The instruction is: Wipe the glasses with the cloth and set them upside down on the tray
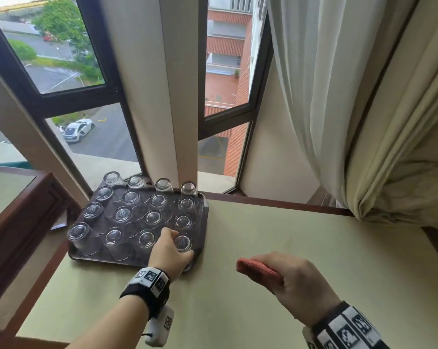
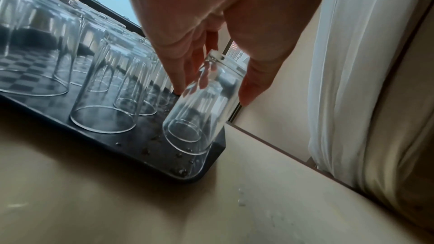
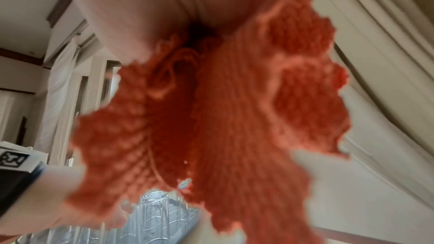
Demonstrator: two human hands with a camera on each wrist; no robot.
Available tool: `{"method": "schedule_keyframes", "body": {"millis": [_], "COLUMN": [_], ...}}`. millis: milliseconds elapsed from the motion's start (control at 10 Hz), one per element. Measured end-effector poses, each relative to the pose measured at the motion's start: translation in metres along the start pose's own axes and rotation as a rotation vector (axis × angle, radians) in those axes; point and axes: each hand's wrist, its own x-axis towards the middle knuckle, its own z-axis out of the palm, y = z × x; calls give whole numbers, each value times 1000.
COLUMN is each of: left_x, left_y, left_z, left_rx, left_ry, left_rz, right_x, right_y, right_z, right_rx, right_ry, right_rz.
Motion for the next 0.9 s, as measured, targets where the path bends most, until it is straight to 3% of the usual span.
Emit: {"method": "schedule_keyframes", "body": {"millis": [300, 700, 900], "left_x": [4, 1, -22], "left_y": [-8, -12, -19], "left_z": [15, 16, 3], "left_rx": [-20, -37, 16], "left_ry": [53, 53, 118], "left_rz": [-107, -114, -159], "right_x": [-11, -21, -48], "right_y": [16, 20, 42], "right_z": [1, 6, 23], "right_rx": [5, 92, 25], "right_ry": [29, 68, 1], "right_rz": [81, 168, 278]}}
